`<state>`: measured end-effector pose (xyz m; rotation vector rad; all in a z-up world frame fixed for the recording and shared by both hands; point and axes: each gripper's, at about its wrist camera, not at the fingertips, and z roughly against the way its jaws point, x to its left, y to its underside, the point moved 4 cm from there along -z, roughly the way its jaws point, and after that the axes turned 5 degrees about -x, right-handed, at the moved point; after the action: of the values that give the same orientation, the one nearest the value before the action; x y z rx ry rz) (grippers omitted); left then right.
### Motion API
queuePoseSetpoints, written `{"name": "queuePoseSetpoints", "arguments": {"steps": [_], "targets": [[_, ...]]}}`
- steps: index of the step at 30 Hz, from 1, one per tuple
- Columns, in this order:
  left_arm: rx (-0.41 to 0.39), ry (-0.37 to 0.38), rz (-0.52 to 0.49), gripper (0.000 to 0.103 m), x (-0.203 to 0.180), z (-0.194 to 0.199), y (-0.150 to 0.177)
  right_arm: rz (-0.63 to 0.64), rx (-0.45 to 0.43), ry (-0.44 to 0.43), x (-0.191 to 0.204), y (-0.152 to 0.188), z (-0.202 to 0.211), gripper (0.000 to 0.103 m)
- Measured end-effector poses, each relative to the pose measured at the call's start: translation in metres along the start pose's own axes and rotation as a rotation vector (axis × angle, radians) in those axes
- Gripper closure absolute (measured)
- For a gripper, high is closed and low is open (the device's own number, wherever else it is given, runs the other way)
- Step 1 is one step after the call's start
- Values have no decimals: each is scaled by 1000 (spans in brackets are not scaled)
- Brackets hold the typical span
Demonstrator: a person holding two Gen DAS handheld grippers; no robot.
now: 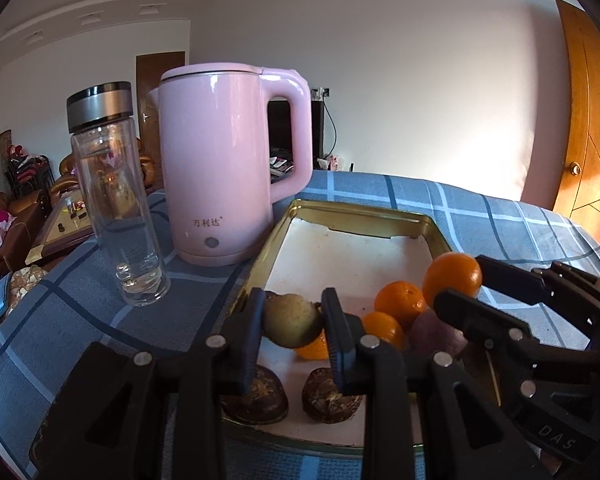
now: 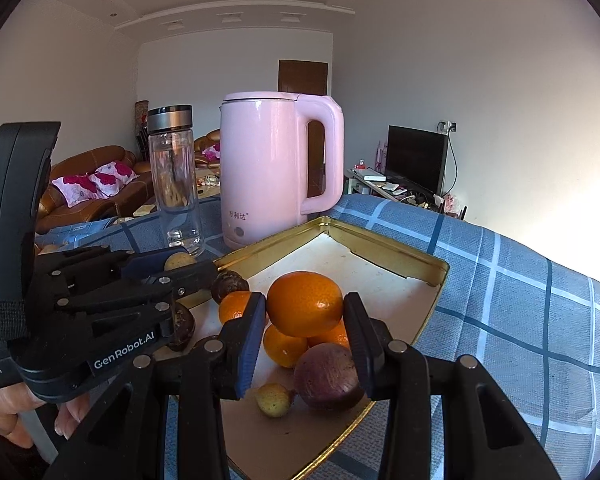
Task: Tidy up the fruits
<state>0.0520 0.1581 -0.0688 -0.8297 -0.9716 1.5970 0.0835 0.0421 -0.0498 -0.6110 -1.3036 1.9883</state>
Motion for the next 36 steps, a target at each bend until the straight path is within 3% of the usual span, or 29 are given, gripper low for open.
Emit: {"name": "queuePoseSetpoints", "arguments": {"steps": [21,24,27,29,36], "targets": [[76,-18,-14,72,7,-17,16,49,127,-15,18,21,-26,61],[81,-22,-13,67,8,-18,17,56,137,-21,19,23,-28,60],[75,-36,-8,53,9,-16,16,69,136,-19,22,23,-26,51],[65,-48,1,37,12,-12,15,70,131,-5,21,23,-24,44],[1,-64,19,26,17,9,4,14,78,31,3,16,-5,36]]}}
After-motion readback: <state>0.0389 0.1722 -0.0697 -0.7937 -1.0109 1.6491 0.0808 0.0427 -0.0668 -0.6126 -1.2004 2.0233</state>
